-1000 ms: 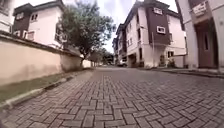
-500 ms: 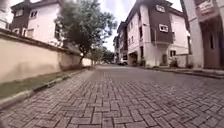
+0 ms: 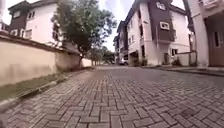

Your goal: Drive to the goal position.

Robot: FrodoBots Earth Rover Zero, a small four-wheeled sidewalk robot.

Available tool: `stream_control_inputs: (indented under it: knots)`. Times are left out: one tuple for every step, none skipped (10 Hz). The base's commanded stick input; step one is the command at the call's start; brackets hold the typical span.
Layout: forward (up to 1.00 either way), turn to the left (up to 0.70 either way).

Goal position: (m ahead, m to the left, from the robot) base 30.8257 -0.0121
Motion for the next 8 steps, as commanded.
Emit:
stream_control_inputs:
  knots:
    - [0.69, 0.03]
    - [0.69, 0.03]
    - [0.69, 0.03]
    - [0.69, 0.03]
    - [0.69, 0.03]
    - [0.69, 0.03]
    - [0.69, 0.03]
    - [0.69, 0.03]
